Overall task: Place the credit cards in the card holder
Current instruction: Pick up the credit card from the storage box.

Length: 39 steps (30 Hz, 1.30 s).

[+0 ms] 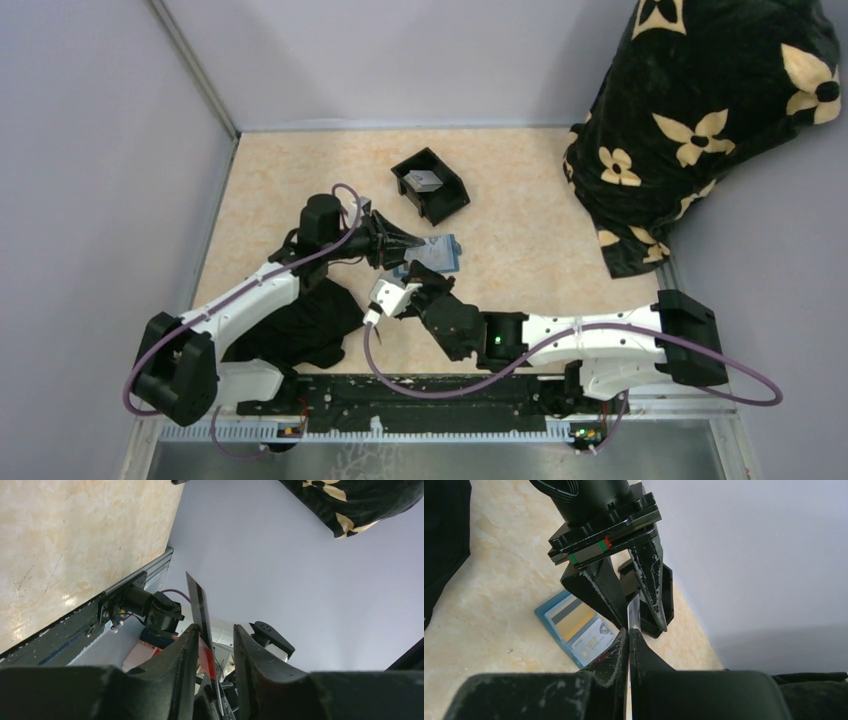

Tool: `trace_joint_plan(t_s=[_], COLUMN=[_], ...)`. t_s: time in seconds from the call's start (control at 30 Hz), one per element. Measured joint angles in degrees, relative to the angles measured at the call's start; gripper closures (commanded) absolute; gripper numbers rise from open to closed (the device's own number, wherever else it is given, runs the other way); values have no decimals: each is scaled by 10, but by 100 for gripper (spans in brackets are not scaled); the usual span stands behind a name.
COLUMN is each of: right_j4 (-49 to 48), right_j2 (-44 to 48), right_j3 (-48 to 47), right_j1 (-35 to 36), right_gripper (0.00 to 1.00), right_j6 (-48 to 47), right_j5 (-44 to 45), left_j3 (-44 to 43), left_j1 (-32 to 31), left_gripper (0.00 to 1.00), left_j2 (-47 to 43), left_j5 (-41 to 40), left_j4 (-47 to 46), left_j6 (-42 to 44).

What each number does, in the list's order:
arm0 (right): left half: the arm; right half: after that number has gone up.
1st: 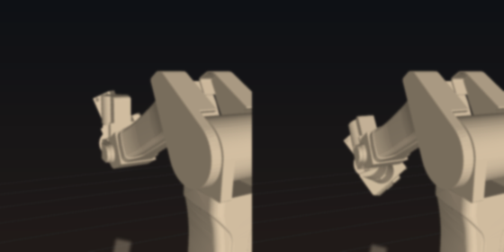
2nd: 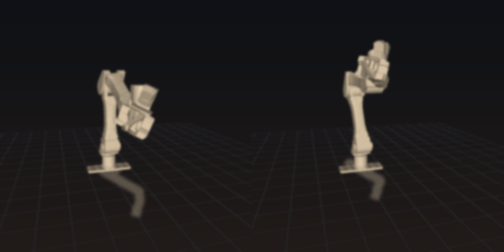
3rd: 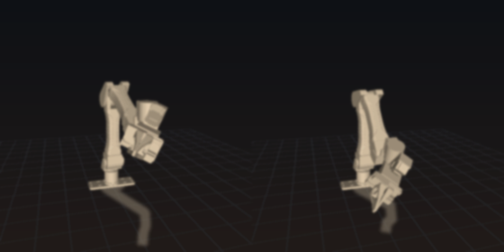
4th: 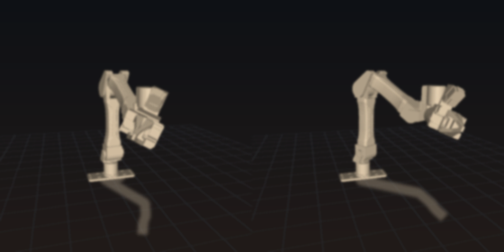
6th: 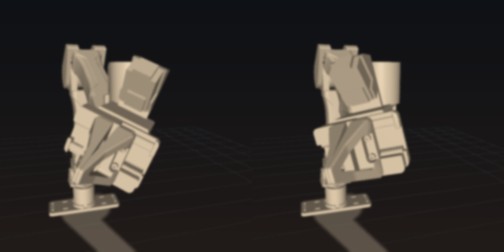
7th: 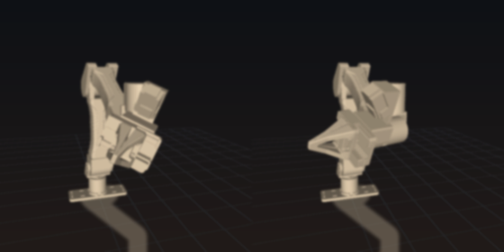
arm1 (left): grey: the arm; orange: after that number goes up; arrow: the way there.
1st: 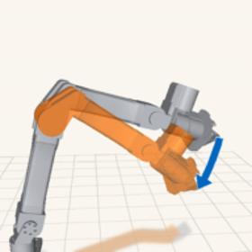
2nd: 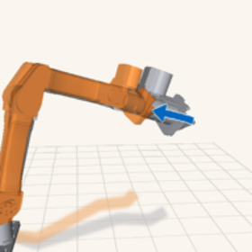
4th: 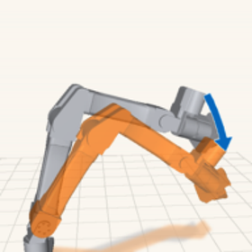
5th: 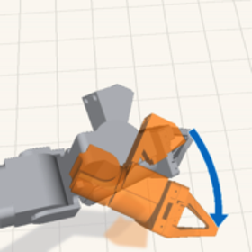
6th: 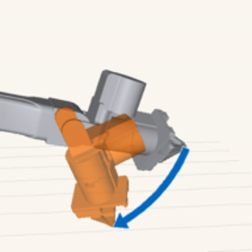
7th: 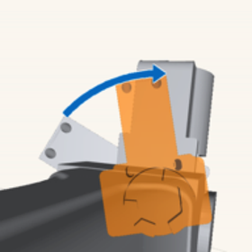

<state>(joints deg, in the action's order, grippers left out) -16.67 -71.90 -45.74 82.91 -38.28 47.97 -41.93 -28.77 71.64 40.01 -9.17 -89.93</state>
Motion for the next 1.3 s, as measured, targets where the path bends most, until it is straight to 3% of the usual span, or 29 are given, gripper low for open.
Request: trace_joint_plan(t_s=[0.3,0.4,0.47,0.53,0.67,0.87,1.07,1.3], right_j4=[6,5,6,8,26,72,141,178], right_j2=[0,0,0,0,8,46,82,114], right_j3=[0,3,7,9,11,10,-17,-52], right_j1=[7,8,9,10,10,10,-23,-109], right_gripper=[100,90,73,63,52,49,50,54], right_j6=[-10,-12,-10,1,33,121,267,415], right_j5=[18,23,26,37,55,65,45,-8], left_j3=[13,19,22,24,24,24,26,78], left_j1=[0,0,-1,0,0,0,0,0], left_gripper=[100,100,100,100,100,100,100,100], left_j2=[12,19,23,27,35,46,57,75], left_j5=[16,21,22,17,-5,-58,-114,-147], left_j4=[-30,-52,-63,-71,-87,-106,-137,-270], left_j6=[-1,-4,-4,-3,7,30,73,97])
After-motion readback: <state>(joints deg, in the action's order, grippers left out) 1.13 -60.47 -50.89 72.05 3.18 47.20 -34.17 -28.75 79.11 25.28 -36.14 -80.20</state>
